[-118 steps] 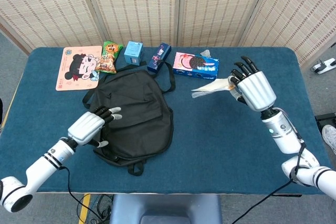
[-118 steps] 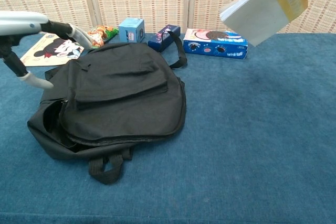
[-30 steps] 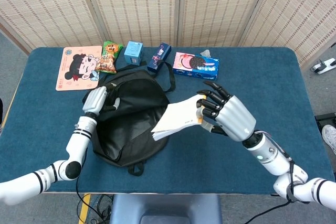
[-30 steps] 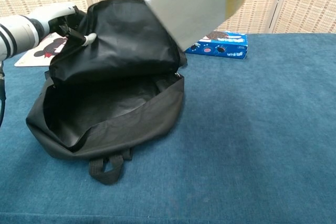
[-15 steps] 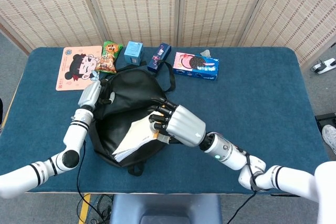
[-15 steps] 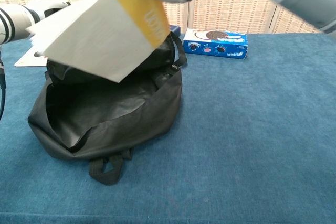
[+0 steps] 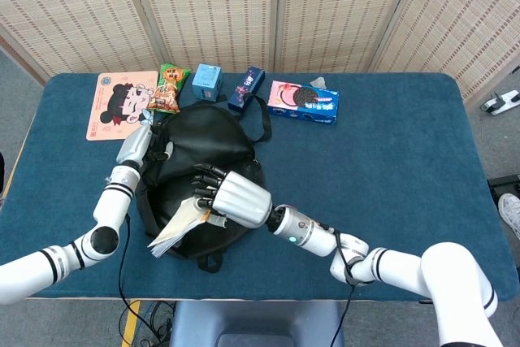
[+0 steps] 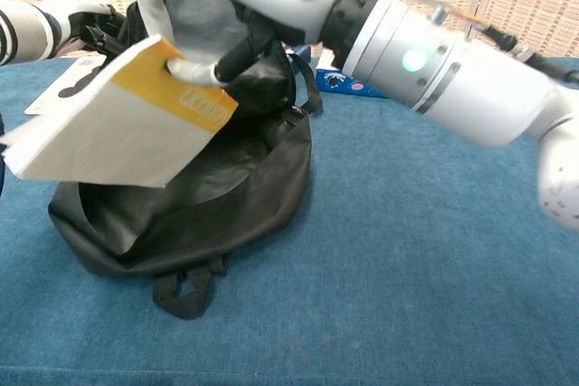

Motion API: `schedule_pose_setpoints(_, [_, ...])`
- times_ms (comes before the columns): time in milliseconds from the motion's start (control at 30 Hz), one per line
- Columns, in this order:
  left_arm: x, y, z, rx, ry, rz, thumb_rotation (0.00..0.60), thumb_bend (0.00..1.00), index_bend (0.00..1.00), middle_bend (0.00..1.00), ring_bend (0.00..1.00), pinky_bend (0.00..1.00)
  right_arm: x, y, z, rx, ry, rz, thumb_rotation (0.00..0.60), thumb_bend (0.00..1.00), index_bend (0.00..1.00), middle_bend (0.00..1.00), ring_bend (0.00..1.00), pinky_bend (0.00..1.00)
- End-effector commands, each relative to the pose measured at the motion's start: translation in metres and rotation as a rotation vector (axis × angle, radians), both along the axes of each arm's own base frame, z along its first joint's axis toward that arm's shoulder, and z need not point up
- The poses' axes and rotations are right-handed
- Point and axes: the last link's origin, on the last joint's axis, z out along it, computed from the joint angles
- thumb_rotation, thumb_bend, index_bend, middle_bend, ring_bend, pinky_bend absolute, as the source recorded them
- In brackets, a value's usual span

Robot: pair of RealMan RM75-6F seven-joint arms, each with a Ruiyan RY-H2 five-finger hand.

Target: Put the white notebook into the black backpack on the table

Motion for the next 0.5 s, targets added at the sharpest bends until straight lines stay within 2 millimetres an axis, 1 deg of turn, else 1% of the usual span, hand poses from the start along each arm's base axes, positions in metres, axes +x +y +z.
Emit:
schedule_pose_setpoints(33, [-0.002, 0.0, 0.002, -0.003, 0.001, 0.006, 0.6, 0.54, 0.71, 0.32, 0.27, 0.15, -0.004, 0.001, -0.02, 0.017, 0.039, 0.011, 0.6, 0.55, 0.67, 0.49, 0.27, 0.15])
schedule_pose_setpoints(100, [-0.003, -0.001, 0.004, -0.006, 0.005, 0.012, 0.6, 0.54, 0.71, 0.32, 0.27, 0.15, -0.01, 0.0, -0.027, 0.037, 0.058, -0.008, 0.6, 0.55, 0.67, 0.49, 0.28, 0.15])
schedule_pose_setpoints(167, [-0.005, -0.002, 0.006, -0.01, 0.007, 0.018, 0.6, 0.54, 0.71, 0.32, 0.27, 0.15, -0.017, -0.005, -0.032, 0.021, 0.102, -0.018, 0.6, 0.55, 0.67, 0.49, 0.28, 0.15])
schedule_pose_setpoints(367, [-0.007, -0.005, 0.009, -0.02, 0.009, 0.023, 0.6, 0.54, 0.71, 0.32, 0.27, 0.15, -0.034, -0.016, -0.042, -0.025, 0.215, -0.041, 0.6, 0.54, 0.67, 0.49, 0.28, 0.15])
schedule_pose_setpoints(500, [-0.006, -0.006, 0.01, -0.028, 0.007, 0.022, 0.6, 0.54, 0.71, 0.32, 0.27, 0.15, -0.039, -0.02, -0.047, -0.046, 0.262, -0.057, 0.6, 0.53, 0.67, 0.49, 0.28, 0.15])
